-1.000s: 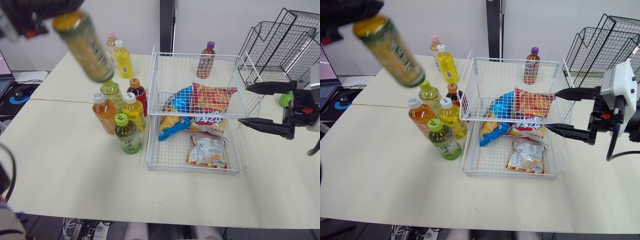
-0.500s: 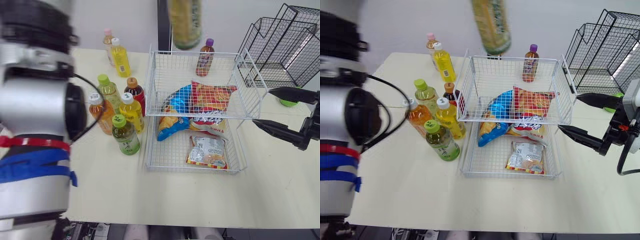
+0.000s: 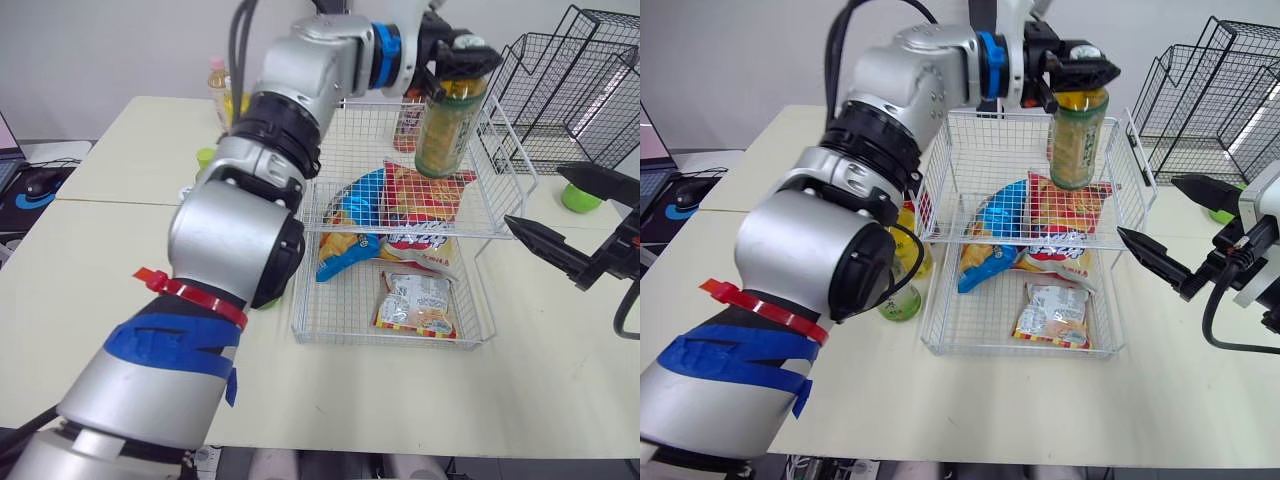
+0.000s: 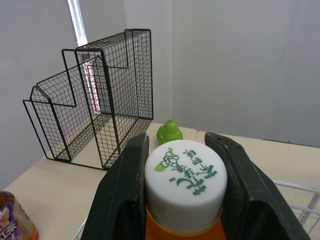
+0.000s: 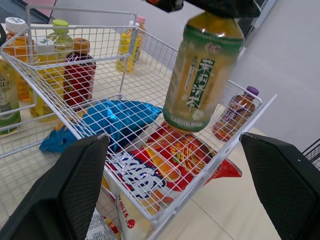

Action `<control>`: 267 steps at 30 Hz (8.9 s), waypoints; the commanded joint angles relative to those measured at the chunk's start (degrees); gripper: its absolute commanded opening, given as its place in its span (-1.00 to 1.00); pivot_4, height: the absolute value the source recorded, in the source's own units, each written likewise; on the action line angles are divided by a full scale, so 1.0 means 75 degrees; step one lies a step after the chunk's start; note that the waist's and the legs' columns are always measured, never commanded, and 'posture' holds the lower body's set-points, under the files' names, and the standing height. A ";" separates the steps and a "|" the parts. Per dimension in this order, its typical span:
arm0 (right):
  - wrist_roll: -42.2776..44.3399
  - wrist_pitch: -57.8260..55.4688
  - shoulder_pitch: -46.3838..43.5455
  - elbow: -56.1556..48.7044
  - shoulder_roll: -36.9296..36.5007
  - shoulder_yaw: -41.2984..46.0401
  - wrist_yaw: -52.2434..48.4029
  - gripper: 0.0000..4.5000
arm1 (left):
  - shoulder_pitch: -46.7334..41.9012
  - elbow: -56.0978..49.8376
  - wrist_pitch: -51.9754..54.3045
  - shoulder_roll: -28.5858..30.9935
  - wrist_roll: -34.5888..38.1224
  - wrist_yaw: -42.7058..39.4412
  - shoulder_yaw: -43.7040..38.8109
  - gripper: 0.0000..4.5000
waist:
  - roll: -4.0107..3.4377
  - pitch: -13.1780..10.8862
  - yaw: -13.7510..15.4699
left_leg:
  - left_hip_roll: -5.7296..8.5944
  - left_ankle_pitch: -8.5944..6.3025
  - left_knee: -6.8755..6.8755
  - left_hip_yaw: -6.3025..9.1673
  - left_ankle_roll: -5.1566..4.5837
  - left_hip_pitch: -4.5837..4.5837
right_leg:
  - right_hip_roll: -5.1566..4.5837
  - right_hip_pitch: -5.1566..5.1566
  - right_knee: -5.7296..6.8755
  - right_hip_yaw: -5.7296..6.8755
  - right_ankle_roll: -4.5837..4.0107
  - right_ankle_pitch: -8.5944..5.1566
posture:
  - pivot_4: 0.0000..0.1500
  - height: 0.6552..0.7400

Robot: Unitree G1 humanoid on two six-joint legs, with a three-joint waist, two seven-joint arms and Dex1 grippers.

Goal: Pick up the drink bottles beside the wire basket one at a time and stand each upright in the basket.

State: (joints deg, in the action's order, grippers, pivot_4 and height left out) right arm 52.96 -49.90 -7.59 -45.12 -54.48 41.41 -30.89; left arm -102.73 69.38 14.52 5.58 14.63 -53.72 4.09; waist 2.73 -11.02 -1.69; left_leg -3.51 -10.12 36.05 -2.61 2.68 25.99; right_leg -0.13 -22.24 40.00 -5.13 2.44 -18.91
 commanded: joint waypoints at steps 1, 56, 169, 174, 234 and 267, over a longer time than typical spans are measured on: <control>0.0160 0.0152 0.0006 -0.0189 -0.0003 0.0084 0.0238 1.00 | -0.0407 0.0092 -0.0516 -0.0153 -0.0214 0.0273 -0.0324 -0.39 | -0.0002 0.0001 -0.0002 | 0.0000 0.0000 0.0000 0.0001 0.0000 -0.0001 | 0.0000 0.0001 0.0000 0.0000 0.0000 0.0000 | 1.00 0.76; 0.0476 0.1273 -0.1881 0.0508 -0.0462 -0.3391 -0.1830 1.00 | 1.0162 -0.9967 0.5117 0.6355 0.1967 -0.0919 -0.4919 0.99 | -0.0054 0.0029 0.0004 | -0.0032 0.0020 0.0123 0.0147 0.0003 -0.0020 | -0.0002 0.0079 0.0130 0.0143 -0.0018 -0.0010 | 1.00 0.76; 0.0917 0.0813 -0.1382 0.0057 -0.0071 -0.1884 -0.0136 1.00 | 0.0026 -0.1814 0.1651 0.2325 0.0061 -0.1884 -0.0417 -0.39 | -0.0026 -0.0024 -0.0015 | -0.0007 0.0024 0.0118 0.0154 -0.0001 0.0096 | 0.0007 -0.0012 0.0118 0.0155 -0.0022 -0.0015 | 1.00 0.76; 0.1124 0.0833 -0.1339 0.0042 -0.0216 -0.1733 0.0015 1.00 | 0.0054 -0.1191 0.1290 0.1832 -0.0213 -0.1706 -0.0454 -0.39 | -0.0031 -0.0026 -0.0034 | -0.0007 0.0024 0.0115 0.0153 -0.0001 0.0096 | 0.0009 -0.0014 0.0117 0.0153 -0.0022 -0.0015 | 1.00 0.76; 0.0040 0.1562 -0.2841 0.1764 -0.0200 -0.3251 -0.1276 1.00 | 0.8587 -0.8048 0.3291 0.6070 0.0962 -0.0710 -0.3854 0.99 | -0.0038 -0.0020 0.0038 | -0.0026 0.0028 0.0126 0.0160 0.0001 -0.0011 | -0.0015 0.0081 0.0139 0.0163 -0.0025 -0.0014 | 1.00 0.76; 0.2292 0.0838 -0.1611 -0.0038 -0.0697 -0.1985 -0.0216 1.00 | 0.5923 -0.4351 0.1356 0.3981 -0.0068 0.2182 -0.2107 0.99 | -0.0033 -0.0016 0.0005 | -0.0010 0.0028 0.0124 0.0166 0.0001 -0.0016 | -0.0003 0.0102 0.0125 0.0168 -0.0022 -0.0013 | 1.00 0.76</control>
State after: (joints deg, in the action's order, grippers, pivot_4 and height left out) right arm 69.17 -44.75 -19.48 -44.56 -58.80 24.24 -33.07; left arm -56.35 37.03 25.75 34.96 14.57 -37.84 -11.63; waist 2.48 -11.15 -1.65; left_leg -3.58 -9.92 36.97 -1.37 2.68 25.86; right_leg -0.16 -21.48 40.94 -3.87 2.28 -19.01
